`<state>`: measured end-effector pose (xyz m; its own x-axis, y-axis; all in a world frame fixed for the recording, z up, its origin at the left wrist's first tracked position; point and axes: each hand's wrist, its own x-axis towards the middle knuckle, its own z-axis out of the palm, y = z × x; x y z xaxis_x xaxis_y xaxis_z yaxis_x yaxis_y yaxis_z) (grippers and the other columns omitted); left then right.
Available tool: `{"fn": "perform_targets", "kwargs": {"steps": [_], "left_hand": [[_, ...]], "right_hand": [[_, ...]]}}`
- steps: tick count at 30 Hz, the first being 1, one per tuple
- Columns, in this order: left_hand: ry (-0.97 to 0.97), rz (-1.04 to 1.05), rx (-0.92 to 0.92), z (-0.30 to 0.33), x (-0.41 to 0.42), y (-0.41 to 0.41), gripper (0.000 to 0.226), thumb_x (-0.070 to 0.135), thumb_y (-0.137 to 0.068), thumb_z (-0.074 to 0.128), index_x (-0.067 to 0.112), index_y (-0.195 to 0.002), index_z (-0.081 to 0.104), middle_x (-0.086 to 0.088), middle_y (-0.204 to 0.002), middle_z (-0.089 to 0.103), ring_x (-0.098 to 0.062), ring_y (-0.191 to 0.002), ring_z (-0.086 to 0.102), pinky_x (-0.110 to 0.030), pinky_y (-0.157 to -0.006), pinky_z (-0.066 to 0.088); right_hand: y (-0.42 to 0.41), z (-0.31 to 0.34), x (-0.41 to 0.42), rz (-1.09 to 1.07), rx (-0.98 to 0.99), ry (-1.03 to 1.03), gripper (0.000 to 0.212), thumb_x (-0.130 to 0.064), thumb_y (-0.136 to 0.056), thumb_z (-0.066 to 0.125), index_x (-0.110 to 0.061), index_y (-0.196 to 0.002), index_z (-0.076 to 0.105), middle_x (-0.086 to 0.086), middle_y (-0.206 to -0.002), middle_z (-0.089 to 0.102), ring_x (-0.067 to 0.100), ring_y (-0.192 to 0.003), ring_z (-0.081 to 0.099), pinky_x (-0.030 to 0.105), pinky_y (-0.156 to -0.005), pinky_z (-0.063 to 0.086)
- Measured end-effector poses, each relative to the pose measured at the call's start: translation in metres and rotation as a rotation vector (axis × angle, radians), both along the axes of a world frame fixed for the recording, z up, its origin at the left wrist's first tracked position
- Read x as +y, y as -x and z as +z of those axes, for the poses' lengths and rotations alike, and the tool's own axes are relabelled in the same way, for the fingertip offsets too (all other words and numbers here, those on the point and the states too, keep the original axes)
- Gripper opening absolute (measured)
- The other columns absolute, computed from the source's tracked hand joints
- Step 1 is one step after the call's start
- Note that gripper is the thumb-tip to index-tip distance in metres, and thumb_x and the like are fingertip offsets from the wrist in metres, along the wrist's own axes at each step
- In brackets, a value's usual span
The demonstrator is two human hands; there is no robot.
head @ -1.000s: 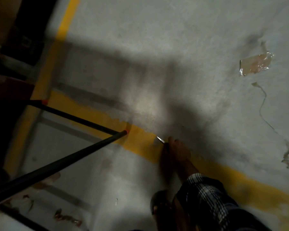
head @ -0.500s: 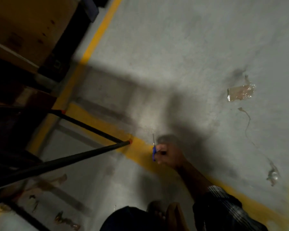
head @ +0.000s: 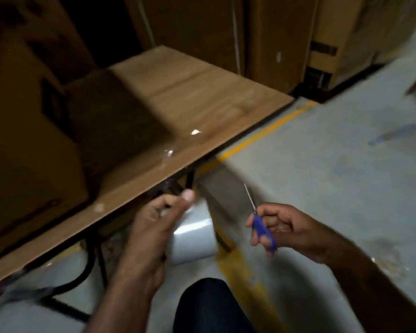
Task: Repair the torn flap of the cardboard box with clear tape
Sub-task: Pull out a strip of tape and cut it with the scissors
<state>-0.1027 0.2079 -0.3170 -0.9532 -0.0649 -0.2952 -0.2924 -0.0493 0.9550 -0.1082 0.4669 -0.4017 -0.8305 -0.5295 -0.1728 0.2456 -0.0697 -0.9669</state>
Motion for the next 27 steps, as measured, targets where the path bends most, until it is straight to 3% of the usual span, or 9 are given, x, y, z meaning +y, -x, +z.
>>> {"fn": "perform_targets", "kwargs": {"steps": [2, 5, 9, 12, 19, 21, 27], "left_hand": [[-0.001, 0.007, 0.048, 0.001, 0.006, -0.010, 0.015, 0.029, -0.073, 0.081, 0.021, -0.075, 0.068, 0.002, -0.076, 0.072, -0.020, -0.067, 0.064, -0.027, -0.053, 0.047], [-0.025, 0.065, 0.056, 0.000, 0.004, -0.015, 0.010, 0.019, -0.083, 0.078, 0.019, -0.086, 0.068, 0.001, -0.082, 0.072, -0.017, -0.065, 0.065, -0.021, -0.048, 0.047], [-0.048, 0.127, 0.050, 0.002, 0.010, -0.018, 0.010, 0.020, -0.077, 0.080, 0.019, -0.077, 0.070, -0.005, -0.079, 0.070, -0.021, -0.066, 0.063, -0.021, -0.053, 0.045], [-0.078, 0.192, -0.006, 0.005, 0.012, -0.015, 0.008, 0.019, -0.073, 0.074, 0.020, -0.066, 0.071, -0.006, -0.073, 0.068, -0.021, -0.060, 0.060, -0.021, -0.052, 0.044], [-0.064, 0.213, -0.009, 0.003, 0.011, -0.013, 0.008, 0.017, -0.083, 0.073, 0.015, -0.075, 0.072, -0.013, -0.083, 0.070, -0.026, -0.066, 0.063, -0.026, -0.056, 0.047], [-0.046, 0.206, 0.012, -0.001, 0.010, -0.012, 0.014, 0.021, -0.083, 0.075, 0.017, -0.071, 0.070, -0.012, -0.082, 0.070, -0.024, -0.066, 0.064, -0.026, -0.055, 0.046], [-0.066, 0.169, 0.029, -0.003, 0.008, -0.011, 0.021, 0.025, -0.085, 0.076, 0.021, -0.067, 0.066, -0.007, -0.079, 0.067, -0.023, -0.065, 0.063, -0.026, -0.054, 0.047]], "right_hand": [[0.002, 0.037, 0.002, 0.102, 0.082, -0.058, 0.039, -0.019, -0.080, 0.077, -0.009, -0.117, 0.067, 0.017, -0.099, 0.068, 0.015, -0.076, 0.063, 0.034, -0.067, 0.056], [0.006, 0.081, 0.003, 0.142, 0.184, -0.206, 0.038, -0.015, -0.080, 0.077, -0.007, -0.116, 0.067, 0.012, -0.091, 0.062, 0.012, -0.074, 0.062, 0.039, -0.064, 0.053], [0.018, 0.134, -0.003, 0.249, 0.251, -0.445, 0.039, -0.024, -0.073, 0.083, -0.010, -0.108, 0.074, 0.003, -0.078, 0.059, 0.021, -0.070, 0.057, 0.037, -0.060, 0.053], [0.036, 0.160, -0.011, 0.313, 0.224, -0.600, 0.036, -0.028, -0.075, 0.082, -0.014, -0.107, 0.075, 0.010, -0.083, 0.056, 0.030, -0.076, 0.053, 0.034, -0.063, 0.054], [0.056, 0.170, -0.026, 0.406, 0.150, -0.750, 0.039, -0.036, -0.075, 0.079, -0.015, -0.108, 0.075, 0.010, -0.089, 0.066, 0.017, -0.068, 0.056, 0.030, -0.063, 0.054], [0.056, 0.166, -0.025, 0.401, 0.144, -0.764, 0.034, -0.033, -0.078, 0.077, -0.015, -0.107, 0.075, 0.009, -0.088, 0.066, 0.015, -0.065, 0.055, 0.029, -0.062, 0.053], [0.062, 0.156, -0.023, 0.401, 0.115, -0.748, 0.046, -0.040, -0.072, 0.079, -0.013, -0.109, 0.074, 0.011, -0.091, 0.067, 0.014, -0.063, 0.056, 0.029, -0.062, 0.053]]}}
